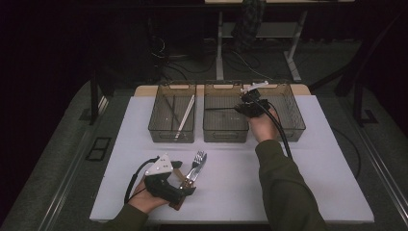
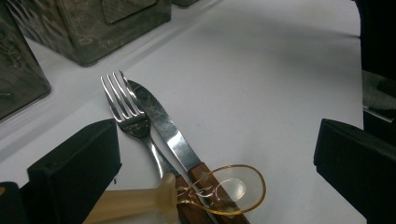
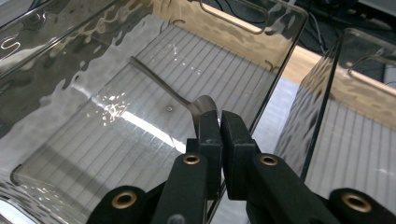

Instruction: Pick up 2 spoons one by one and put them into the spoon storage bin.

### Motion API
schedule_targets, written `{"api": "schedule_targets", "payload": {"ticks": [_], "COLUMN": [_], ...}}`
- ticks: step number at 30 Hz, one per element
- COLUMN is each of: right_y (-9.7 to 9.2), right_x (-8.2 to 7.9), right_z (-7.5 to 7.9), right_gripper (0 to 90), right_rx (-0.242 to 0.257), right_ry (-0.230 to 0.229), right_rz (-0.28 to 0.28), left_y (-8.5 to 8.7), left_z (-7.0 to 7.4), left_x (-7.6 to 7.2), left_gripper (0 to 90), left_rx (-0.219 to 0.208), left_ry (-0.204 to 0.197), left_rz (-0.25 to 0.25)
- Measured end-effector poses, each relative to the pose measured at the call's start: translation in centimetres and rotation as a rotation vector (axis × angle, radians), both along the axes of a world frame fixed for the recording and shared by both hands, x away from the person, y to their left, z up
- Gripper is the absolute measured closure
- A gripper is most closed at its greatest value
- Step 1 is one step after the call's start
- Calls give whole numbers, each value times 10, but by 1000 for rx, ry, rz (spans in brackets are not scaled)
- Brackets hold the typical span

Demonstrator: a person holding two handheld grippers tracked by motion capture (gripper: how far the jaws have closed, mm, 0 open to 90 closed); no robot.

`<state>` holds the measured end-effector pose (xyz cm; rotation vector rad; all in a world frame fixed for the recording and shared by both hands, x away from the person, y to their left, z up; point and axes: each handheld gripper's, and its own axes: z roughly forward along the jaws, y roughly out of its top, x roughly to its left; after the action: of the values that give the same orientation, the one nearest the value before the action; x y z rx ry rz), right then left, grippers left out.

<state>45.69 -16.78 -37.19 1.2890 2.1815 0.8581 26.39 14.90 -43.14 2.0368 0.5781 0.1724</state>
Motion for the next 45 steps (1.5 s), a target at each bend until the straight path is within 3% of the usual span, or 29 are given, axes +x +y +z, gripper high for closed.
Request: {"api": "schedule_targets", "payload": {"ticks": [2, 8, 21, 29, 36, 42, 45], "right_y": [-1, -4, -33, -58, -73, -87, -93], "right_x": [0, -2, -24, -49, -78, -103, -112], "right_z": [-1, 1, -1, -1, -5, -14, -19], "right_gripper": [841, 629, 389, 324, 284, 269, 260], "right_rx": [3, 14, 176, 251, 261, 298, 276], "right_ry": [9, -19, 9, -16, -42, -48, -45], "right_rz": [12, 11, 67, 116, 145, 171, 165], "left_y": [0, 1, 1, 3, 7, 12, 15], "left_z": [0, 0, 0, 0, 2, 6, 8], "left_x": [0, 0, 1, 2, 3, 3, 3], "left_gripper": [0, 0, 0, 0, 40, 142, 234], "left_rx": [2, 1, -2, 0, -8, -15, -3], "left_ry": [3, 5, 10, 13, 17, 2, 4], "left_rz": [-1, 1, 5, 16, 27, 50, 58]}}
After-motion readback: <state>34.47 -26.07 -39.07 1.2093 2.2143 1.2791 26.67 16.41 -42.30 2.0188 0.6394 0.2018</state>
